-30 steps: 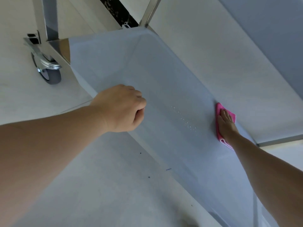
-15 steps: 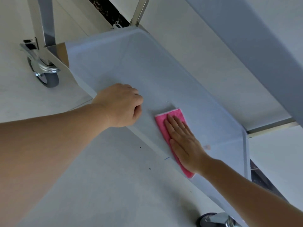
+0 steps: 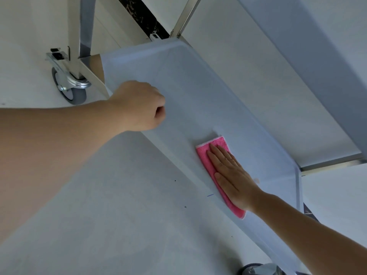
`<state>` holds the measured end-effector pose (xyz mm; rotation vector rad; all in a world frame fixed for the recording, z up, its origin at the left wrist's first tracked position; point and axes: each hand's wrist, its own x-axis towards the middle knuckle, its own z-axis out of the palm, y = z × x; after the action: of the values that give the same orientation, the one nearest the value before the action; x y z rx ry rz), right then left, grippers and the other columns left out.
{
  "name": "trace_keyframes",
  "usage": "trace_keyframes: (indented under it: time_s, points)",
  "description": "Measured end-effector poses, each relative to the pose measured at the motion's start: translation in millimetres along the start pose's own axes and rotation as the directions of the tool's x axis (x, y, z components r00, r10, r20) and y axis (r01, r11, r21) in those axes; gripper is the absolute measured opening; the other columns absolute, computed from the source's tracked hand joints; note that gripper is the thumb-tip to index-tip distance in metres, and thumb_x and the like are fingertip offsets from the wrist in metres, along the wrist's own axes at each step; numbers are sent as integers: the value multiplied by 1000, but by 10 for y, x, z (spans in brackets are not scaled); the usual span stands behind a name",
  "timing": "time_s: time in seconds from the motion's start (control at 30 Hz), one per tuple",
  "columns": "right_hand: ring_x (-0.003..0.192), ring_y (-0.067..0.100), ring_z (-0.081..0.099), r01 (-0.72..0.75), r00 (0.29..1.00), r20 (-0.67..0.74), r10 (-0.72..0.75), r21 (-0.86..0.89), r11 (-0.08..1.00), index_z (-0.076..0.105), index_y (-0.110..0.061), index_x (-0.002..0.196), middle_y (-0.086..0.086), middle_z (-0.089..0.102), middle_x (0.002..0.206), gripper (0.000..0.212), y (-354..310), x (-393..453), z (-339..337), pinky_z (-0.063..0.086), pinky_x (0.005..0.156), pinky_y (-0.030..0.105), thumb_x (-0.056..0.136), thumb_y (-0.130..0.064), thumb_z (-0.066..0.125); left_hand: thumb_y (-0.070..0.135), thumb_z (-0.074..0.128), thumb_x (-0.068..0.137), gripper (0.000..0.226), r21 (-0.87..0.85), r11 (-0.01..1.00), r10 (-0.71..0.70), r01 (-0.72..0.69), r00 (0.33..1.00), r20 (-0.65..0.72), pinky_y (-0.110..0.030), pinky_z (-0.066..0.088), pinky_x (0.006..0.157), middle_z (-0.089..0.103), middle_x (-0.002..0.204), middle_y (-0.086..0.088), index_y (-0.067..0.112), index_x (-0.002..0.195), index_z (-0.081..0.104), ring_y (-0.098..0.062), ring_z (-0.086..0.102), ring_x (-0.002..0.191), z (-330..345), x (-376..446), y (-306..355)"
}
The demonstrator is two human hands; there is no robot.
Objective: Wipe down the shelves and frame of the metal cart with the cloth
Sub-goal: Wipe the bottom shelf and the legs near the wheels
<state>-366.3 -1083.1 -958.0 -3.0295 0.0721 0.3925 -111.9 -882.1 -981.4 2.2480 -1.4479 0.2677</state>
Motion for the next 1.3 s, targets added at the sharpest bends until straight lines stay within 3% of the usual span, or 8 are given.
trace_keyframes:
  time_s: [0.2,0.33,0.47,0.63,0.77,1.03,1.17,1.3]
  points:
    - [145,10,0,-42,997,-57,41,-15,999,3,-30,144,-10,2,155,53,431,257,-73,1,118,30,95,-45,15,20,47,77,28,15,1000,-6,7,996,-87,-30,26,50,36,51,2,14,52,37,-28,43,55,79,-60,-11]
    - [143,13,7,-190,970,-146,194,41,981,10,-28,141,-11,7,150,49,797,491,-136,3,116,27,95,-36,24,20,47,77,29,29,999,30,-27,994,-108,-28,23,49,34,49,3,16,51,35,-27,41,51,86,-56,-24]
    - [144,12,5,-376,916,-132,378,40,926,13,-23,147,-4,7,156,48,1179,754,-182,0,115,24,102,-28,27,22,42,76,27,39,998,51,-46,989,-135,-27,22,50,36,50,2,16,51,35,-27,40,50,94,-53,-23]
    - [145,12,1,-501,858,-105,503,52,864,10,-20,149,-1,3,158,50,1452,1027,-275,0,118,28,102,-28,23,22,44,77,29,51,997,59,-52,988,-142,-28,23,49,38,48,0,15,51,34,-28,41,48,94,-57,-16]
    - [145,16,2,-517,848,-100,520,58,854,8,-13,149,3,4,158,51,1519,1141,-346,5,119,35,102,-22,26,21,45,76,29,72,996,58,-48,987,-150,-27,21,50,41,46,-1,16,50,32,-27,39,47,103,-61,-24]
    - [145,19,-6,-582,813,-42,581,-32,812,-1,-8,148,6,-6,158,51,1550,1243,-380,2,118,36,102,-19,19,24,35,76,27,57,998,51,-42,985,-164,-27,22,51,39,46,0,16,50,33,-26,37,46,102,-58,-13]
    - [145,20,7,-521,822,-193,535,123,845,16,-9,147,7,11,157,48,1435,1218,-320,7,118,38,101,-20,26,21,43,76,28,68,997,41,-32,989,-140,-27,21,51,36,47,1,16,51,33,-26,37,46,101,-57,-12]
    - [145,15,0,-453,881,-132,454,38,891,9,-15,148,3,3,158,49,1099,1198,-243,-5,117,26,102,-25,23,22,41,76,26,68,997,39,-30,990,-135,-27,19,51,39,48,1,16,52,35,-26,38,48,95,-53,-15]
